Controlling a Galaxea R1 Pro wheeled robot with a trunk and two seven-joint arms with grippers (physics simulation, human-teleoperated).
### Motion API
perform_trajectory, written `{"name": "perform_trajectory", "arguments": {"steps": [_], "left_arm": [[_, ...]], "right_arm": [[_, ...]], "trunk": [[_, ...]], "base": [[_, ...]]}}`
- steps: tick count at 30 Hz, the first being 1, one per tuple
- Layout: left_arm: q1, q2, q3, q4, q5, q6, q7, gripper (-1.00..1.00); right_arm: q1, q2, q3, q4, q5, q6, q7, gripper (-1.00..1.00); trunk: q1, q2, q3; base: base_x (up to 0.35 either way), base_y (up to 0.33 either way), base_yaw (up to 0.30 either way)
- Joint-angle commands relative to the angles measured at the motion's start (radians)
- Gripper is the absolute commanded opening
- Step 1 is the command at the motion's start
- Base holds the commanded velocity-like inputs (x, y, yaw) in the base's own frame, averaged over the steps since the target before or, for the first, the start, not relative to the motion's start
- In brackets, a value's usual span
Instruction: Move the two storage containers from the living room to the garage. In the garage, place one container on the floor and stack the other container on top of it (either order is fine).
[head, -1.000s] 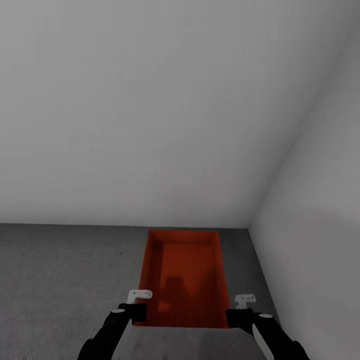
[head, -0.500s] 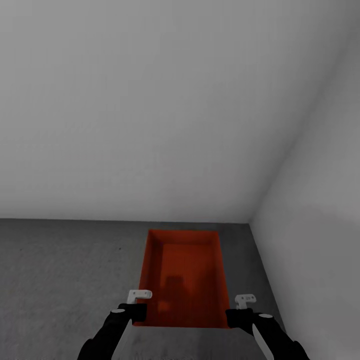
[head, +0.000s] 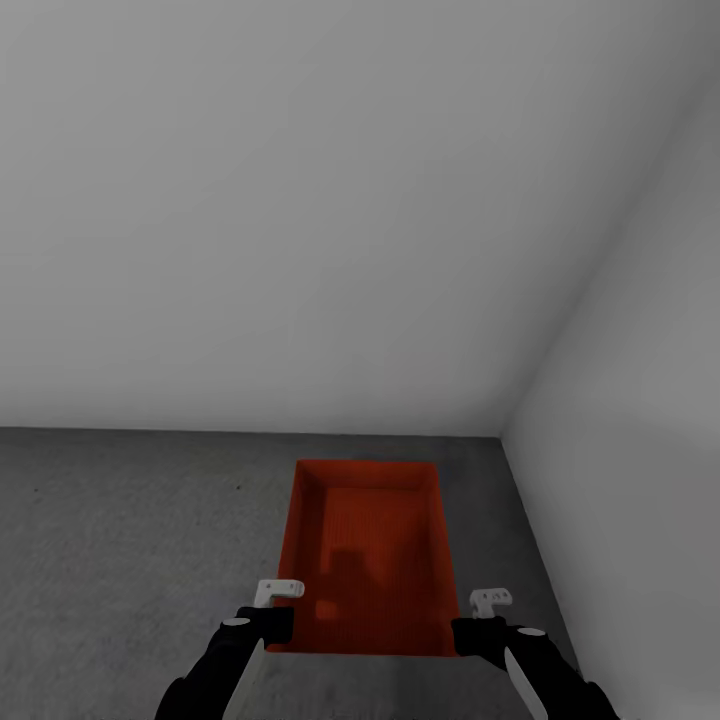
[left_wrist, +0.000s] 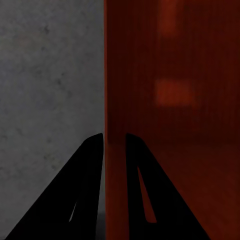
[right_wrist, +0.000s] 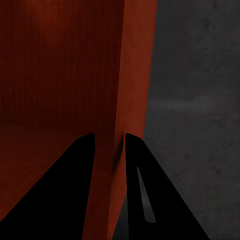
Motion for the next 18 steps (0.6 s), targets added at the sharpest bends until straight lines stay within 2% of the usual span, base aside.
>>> {"name": "perform_trajectory", "arguments": {"steps": [1, 18], "left_arm": [[-0.001, -0.008, 0.014, -0.001, 0.021, 0.008, 0.007, -1.0], [-0.001, -0.007, 0.014, -0.001, 0.021, 0.008, 0.007, -1.0]], "right_arm": [[0.0, 0.003, 0.039, -0.004, -0.001, 0.003, 0.001, -1.0], [0.0, 0.003, 0.039, -0.004, -0.001, 0.003, 0.001, -1.0]], "trunk": [[0.004, -0.008, -0.004], [0.069, -0.127, -0.058]], "base": [[0.0, 0.0, 0.0], [0.0, 0.0, 0.0]]}}
